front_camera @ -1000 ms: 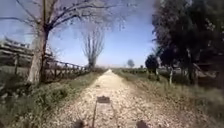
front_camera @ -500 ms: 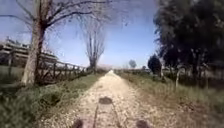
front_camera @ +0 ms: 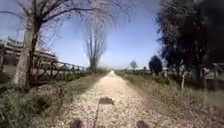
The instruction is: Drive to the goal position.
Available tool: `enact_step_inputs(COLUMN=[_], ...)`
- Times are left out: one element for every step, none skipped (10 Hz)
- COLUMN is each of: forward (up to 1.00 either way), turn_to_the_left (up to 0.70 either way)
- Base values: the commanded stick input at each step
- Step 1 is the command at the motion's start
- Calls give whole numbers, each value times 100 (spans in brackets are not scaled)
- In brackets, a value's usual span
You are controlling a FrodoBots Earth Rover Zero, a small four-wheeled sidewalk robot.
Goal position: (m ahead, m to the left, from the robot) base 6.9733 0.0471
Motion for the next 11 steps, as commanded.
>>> enact_step_inputs(forward=[70, 70, 70, 70, 70, 70, 70, 70, 70, 70, 70], turn_to_the_left=[0, 0, -24, -25, -5, 0, 0, 0, 0, 0, 0])
